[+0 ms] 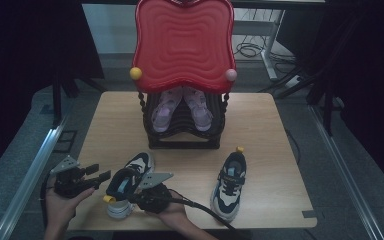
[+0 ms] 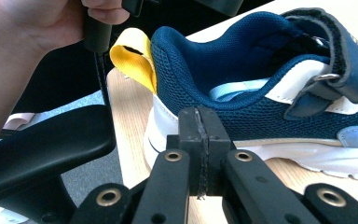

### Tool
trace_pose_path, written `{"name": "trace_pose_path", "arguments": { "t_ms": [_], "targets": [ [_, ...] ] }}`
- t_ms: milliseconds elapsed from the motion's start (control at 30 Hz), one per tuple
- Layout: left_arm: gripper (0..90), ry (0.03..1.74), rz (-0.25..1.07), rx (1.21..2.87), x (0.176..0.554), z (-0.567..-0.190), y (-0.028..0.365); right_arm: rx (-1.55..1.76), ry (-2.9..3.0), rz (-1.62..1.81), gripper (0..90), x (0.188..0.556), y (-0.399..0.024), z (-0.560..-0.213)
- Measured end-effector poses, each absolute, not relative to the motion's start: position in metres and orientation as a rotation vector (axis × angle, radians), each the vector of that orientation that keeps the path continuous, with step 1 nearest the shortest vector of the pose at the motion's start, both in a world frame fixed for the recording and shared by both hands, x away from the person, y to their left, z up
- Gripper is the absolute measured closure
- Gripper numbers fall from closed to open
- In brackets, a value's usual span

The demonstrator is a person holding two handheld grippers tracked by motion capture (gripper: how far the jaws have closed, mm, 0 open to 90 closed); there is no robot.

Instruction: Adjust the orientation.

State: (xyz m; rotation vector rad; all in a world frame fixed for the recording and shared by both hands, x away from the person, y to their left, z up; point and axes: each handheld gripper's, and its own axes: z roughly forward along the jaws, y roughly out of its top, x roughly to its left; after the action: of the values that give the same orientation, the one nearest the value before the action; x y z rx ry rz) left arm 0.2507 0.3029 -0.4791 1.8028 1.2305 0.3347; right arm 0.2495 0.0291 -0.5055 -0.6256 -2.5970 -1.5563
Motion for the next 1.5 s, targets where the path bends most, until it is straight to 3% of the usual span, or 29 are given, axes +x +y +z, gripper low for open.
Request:
{"name": "trace_pose_path", "arguments": {
  "t_ms": [600, 933, 1500],
  "targets": [
    [37.7, 1.241, 0.356, 1.774, 0.249, -0.476, 0.311, -0.604, -2.618, -1.575, 89.3, 0.248, 0.036, -0.500],
    [37.7, 1.260, 0.372, 1.771, 0.245, -0.477, 0.313, -0.612, -2.635, -1.670, 89.2, 0.245, -0.008, -0.469],
    [37.8, 1.262, 0.370, 1.789, 0.252, -0.480, 0.306, -0.866, -2.642, -1.749, 89.0, 0.243, -0.115, -0.467]
  ]
}}
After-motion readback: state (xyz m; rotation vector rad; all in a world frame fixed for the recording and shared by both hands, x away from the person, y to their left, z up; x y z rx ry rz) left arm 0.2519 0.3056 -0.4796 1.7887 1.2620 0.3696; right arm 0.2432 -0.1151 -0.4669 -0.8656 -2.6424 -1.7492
